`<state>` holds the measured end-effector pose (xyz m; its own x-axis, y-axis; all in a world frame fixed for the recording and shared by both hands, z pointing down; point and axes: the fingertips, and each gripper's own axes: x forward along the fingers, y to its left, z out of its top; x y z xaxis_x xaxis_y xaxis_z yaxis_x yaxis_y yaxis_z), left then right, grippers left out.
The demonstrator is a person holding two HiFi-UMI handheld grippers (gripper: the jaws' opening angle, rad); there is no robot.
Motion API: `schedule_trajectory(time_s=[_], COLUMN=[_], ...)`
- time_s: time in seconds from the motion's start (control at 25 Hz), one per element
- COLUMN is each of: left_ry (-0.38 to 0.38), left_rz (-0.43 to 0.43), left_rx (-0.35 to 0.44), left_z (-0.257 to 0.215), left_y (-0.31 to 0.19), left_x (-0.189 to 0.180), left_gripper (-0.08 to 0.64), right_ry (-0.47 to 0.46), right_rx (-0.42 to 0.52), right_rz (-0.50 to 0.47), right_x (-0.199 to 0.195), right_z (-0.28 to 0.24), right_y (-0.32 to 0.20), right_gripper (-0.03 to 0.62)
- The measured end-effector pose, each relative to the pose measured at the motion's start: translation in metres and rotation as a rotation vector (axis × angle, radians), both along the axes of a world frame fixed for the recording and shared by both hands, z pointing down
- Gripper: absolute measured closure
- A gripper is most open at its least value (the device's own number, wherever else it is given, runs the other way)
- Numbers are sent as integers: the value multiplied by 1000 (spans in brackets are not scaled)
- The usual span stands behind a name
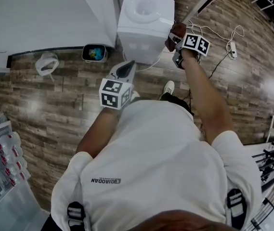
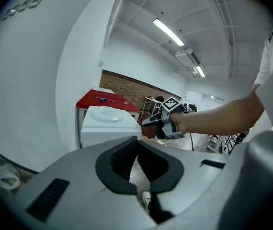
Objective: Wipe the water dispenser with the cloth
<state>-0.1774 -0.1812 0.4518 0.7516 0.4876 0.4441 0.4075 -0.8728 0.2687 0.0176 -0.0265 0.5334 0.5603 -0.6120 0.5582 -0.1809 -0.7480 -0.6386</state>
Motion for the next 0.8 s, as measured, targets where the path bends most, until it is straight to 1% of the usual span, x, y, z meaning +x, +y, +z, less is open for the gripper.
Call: schedule_trajectory(time_s=[0.16,0.36,0.56,0.68,0.72,0.8], left_ry=[3,-6,-11,-12,-12,-16], left_rz=[1,-5,-16,-24,-27,-37], left_rx=[2,-1,-4,-6,-6,-6], left_z=[0,3,5,7,8,10], left_y=[0,-2,-7,-13,-15,-19], left_x=[0,-3,-3,-3,-2,-2], left_gripper=[560,560,560,560,559,559], right_ry=[-3,-6,25,82,115,205], right_rx=[-16,-44,-88,-174,-224,-349], right_rz=[32,51,38,-24,-60,-161], right_x=[2,2,2,-3,-6,-13], right_z=[3,6,0,-6,-9,-16], right_y=[21,42,48,39,34,18], right_gripper=[520,520,520,521,520,520])
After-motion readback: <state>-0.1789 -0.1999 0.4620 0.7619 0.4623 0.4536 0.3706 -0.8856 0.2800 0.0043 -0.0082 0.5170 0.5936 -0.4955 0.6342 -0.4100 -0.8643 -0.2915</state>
